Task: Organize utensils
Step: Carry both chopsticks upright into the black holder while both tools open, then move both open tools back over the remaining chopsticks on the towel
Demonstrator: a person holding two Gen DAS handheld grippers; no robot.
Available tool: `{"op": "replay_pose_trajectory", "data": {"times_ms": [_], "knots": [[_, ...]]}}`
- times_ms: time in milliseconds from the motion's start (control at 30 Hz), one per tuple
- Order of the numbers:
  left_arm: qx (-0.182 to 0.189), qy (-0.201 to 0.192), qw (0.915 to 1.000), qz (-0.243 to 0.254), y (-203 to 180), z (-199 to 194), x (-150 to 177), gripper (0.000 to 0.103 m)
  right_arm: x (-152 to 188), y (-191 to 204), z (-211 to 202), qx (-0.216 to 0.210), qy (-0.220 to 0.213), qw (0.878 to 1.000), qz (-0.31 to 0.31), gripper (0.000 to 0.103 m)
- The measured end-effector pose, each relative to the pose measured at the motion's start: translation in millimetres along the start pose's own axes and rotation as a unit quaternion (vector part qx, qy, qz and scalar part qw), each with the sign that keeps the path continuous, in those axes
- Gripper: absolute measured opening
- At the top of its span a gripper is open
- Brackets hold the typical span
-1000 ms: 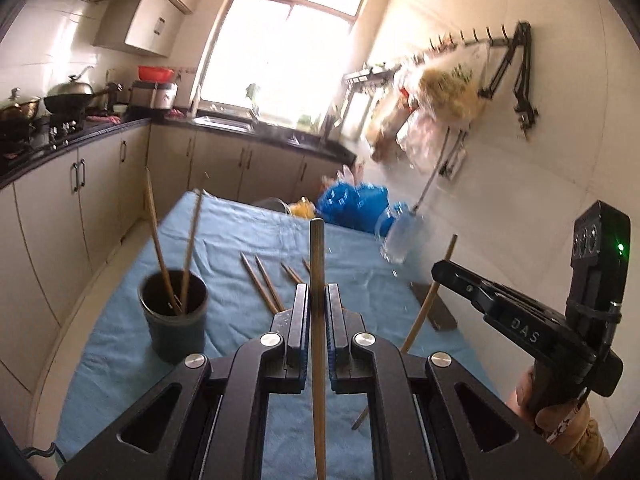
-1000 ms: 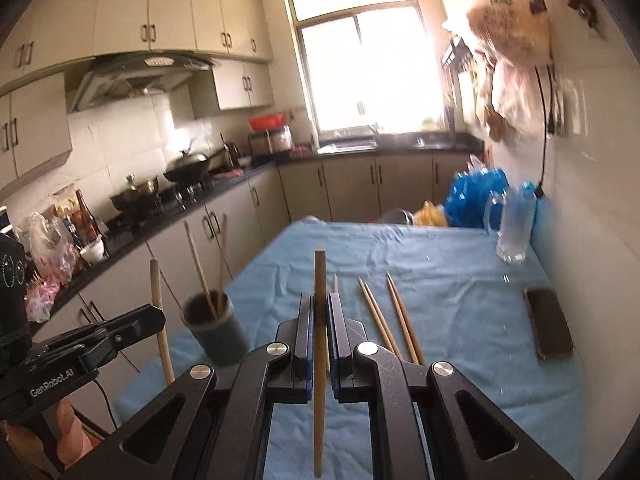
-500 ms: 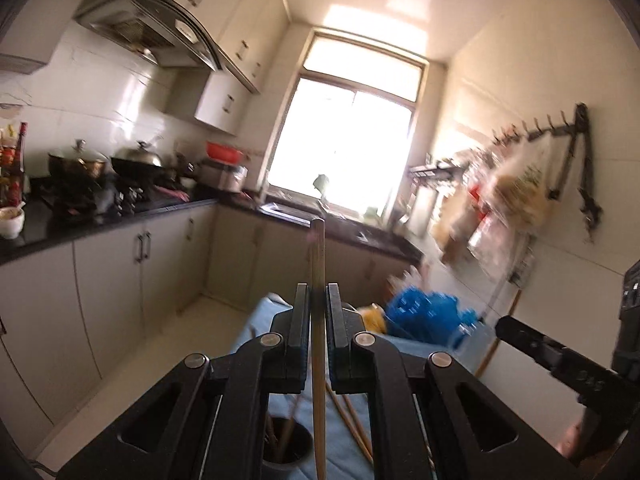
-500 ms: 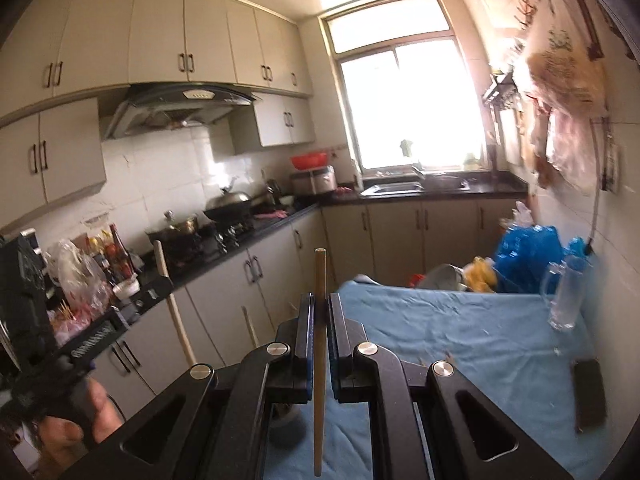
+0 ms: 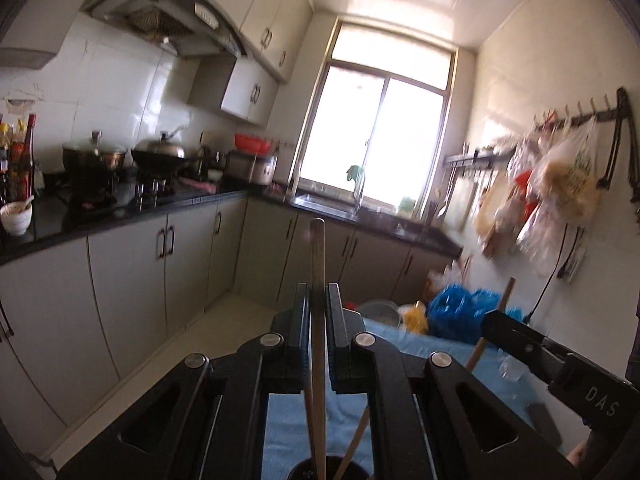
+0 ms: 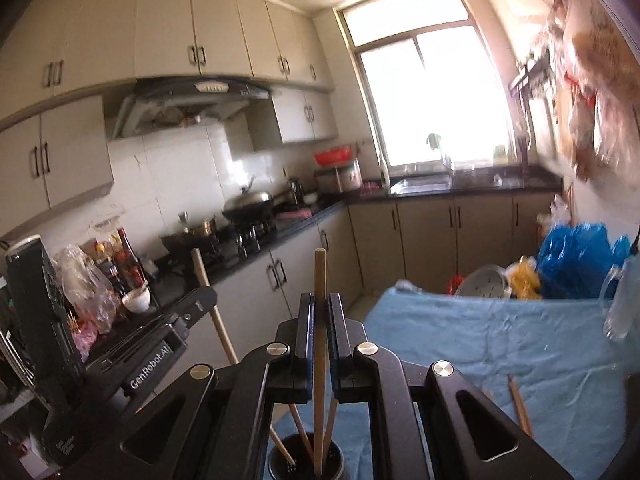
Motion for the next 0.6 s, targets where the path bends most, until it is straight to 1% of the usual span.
{"op": "replay_pose_trajectory", "data": {"times_ms": [133, 200, 333, 433, 467, 500, 533, 567, 600], "knots": [[0.003, 0.040, 0.9991, 0.012, -2.6, 18.7, 26.8, 0.007, 27.9, -17.3, 25.6, 0.002, 0.042, 0.999, 0.022, 0.007], [0.002, 0.050, 0.9986, 0.014, -2.5, 23.1, 35.9, 0.007, 36.9, -25.3, 32.3, 0.003, 0.056, 0.998, 0.029, 0.007], [0.001, 0.063, 0.9980, 0.008, -0.2, 25.5, 43.6, 0.007, 51.8, -38.6, 43.1, 0.007, 0.079, 0.996, 0.043, 0.007], [-0.004, 0.068, 0.9977, 0.002, 3.8, 23.3, 44.1, 0.008, 56.4, -46.6, 44.7, 0.010, 0.083, 0.995, 0.059, 0.008], [-0.007, 0.069, 0.9976, -0.001, 6.2, 20.3, 43.2, 0.012, 56.2, -48.0, 44.5, 0.010, 0.084, 0.994, 0.062, 0.008], [-0.008, 0.069, 0.9976, -0.004, 8.6, 18.7, 41.3, 0.021, 55.7, -49.2, 44.0, 0.012, 0.084, 0.994, 0.064, 0.011], [-0.010, 0.067, 0.9977, -0.010, 11.7, 15.1, 39.5, 0.026, 54.5, -50.8, 42.6, 0.013, 0.083, 0.994, 0.064, 0.022], [-0.011, 0.063, 0.9978, -0.016, 14.6, 10.2, 37.2, 0.033, 52.5, -52.4, 40.6, 0.014, 0.082, 0.994, 0.066, 0.029], [-0.014, 0.057, 0.9980, -0.023, 17.1, 3.7, 34.4, 0.034, 50.6, -54.0, 37.3, 0.014, 0.078, 0.995, 0.069, 0.038]]}}
Point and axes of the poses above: each gripper's, at about its wrist camera, not at the fingertips, and z roughly the way its jaws point, y to its left, x to its underside, the point moved 8 cm from there along z, roughly the way its jaws point, and after that the axes turned 9 degrees about -x, right-handed, at the moved point
